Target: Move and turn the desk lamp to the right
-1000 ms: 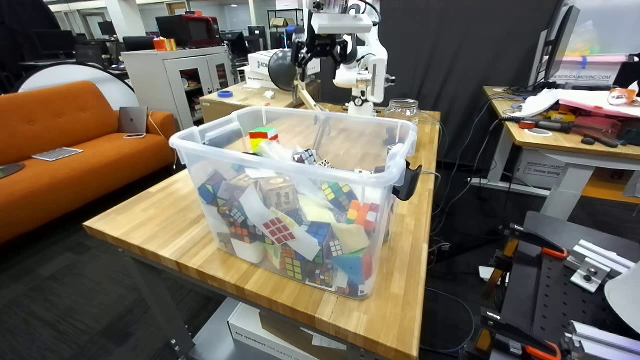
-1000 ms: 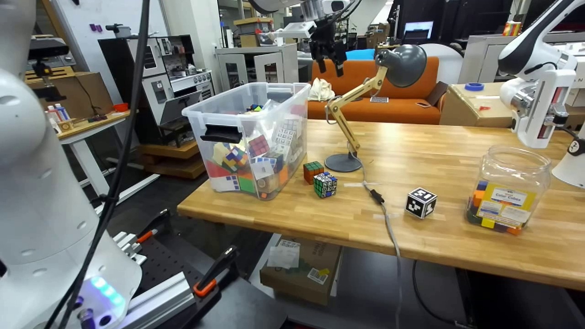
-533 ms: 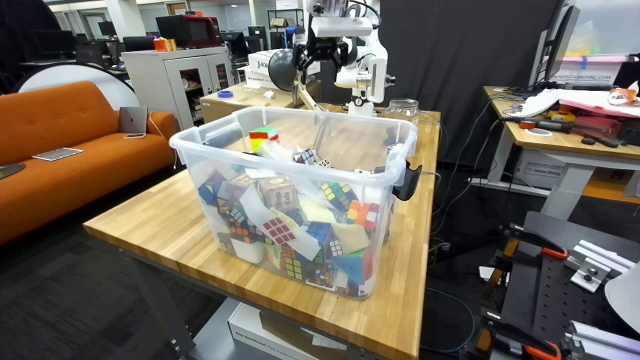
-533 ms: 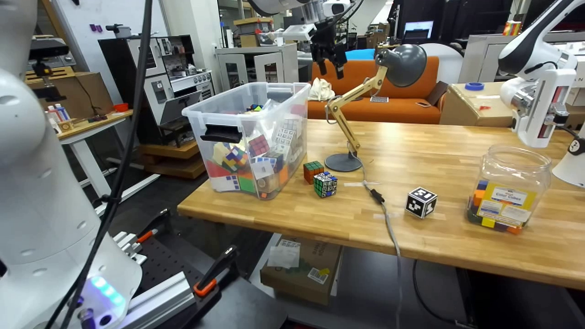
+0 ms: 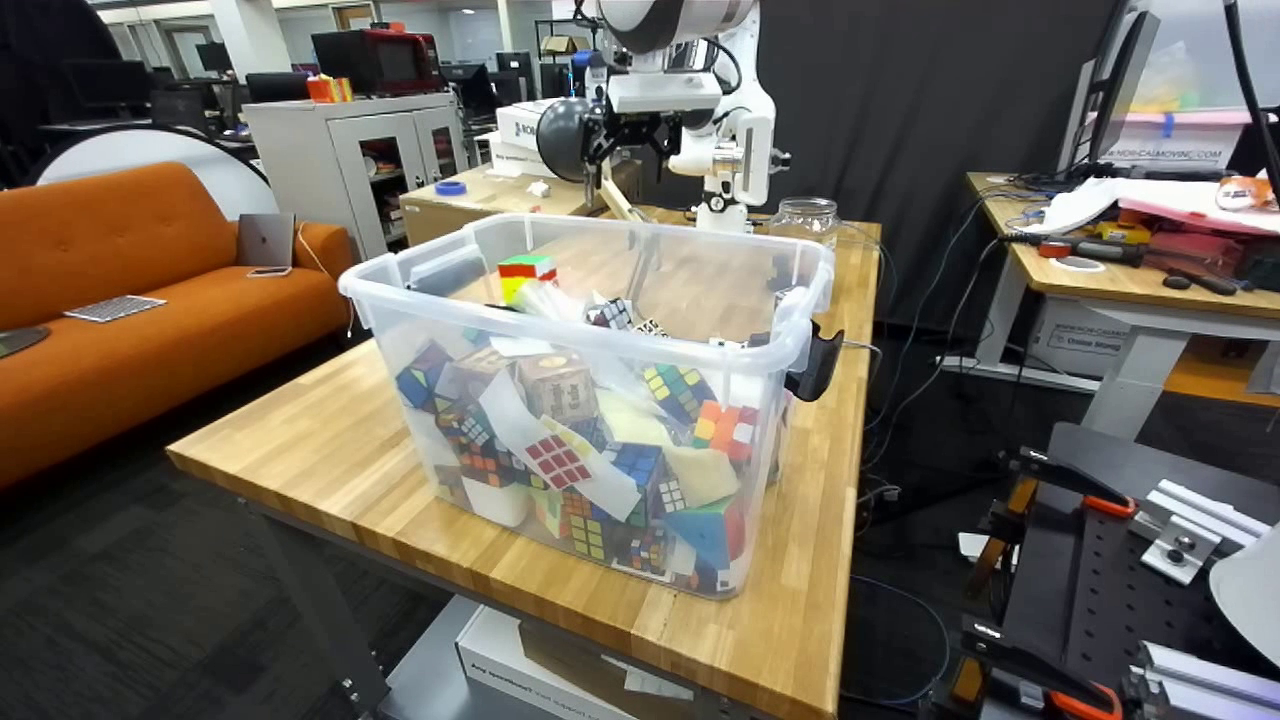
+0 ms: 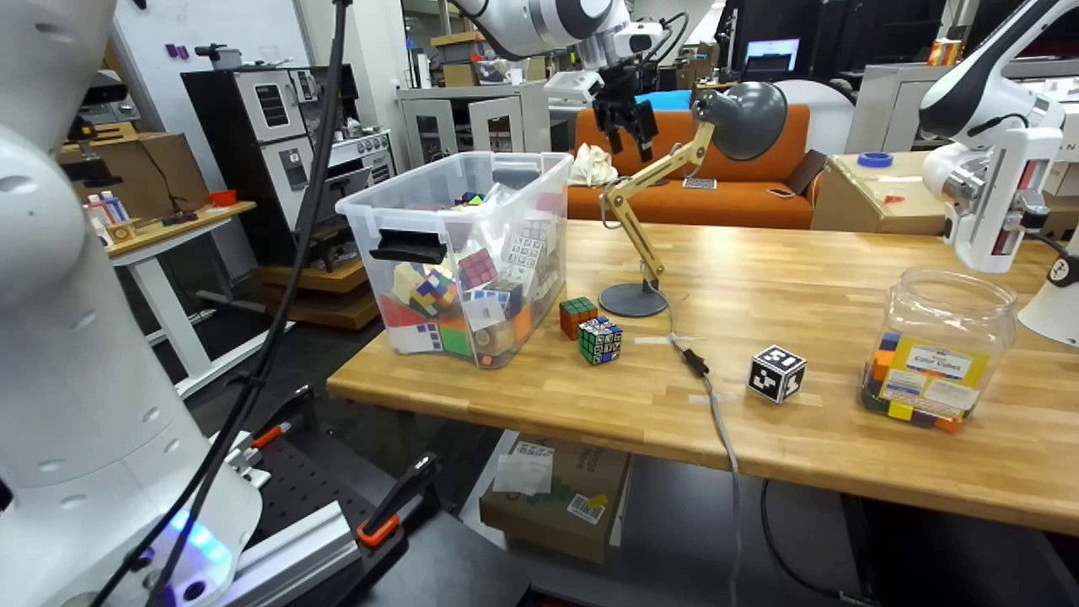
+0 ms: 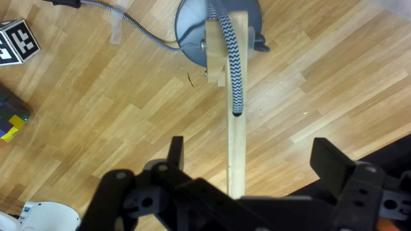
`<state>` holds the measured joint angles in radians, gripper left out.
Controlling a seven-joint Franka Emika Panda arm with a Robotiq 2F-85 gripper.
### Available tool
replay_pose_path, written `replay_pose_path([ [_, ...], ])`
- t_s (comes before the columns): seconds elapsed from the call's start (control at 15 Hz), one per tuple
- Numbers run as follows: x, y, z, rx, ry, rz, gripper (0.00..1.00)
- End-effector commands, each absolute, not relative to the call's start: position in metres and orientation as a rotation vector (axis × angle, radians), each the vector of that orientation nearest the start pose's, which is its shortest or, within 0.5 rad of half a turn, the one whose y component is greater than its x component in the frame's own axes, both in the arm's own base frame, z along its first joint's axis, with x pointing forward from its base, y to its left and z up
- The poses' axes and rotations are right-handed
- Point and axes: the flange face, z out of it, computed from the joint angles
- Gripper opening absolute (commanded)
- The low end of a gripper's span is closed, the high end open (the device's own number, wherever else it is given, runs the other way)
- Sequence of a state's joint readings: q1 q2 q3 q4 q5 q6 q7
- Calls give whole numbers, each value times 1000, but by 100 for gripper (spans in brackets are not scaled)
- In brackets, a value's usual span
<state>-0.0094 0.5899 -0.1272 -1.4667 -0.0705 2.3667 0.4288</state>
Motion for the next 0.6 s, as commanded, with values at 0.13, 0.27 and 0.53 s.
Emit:
replay_pose_path([
  [0.13, 760, -85, 364, -3078, 833, -571, 100],
  [0.27, 765, -89, 358, -3076, 849, -565, 100],
  [0.53, 776, -101, 348, -3077, 877, -561, 100],
])
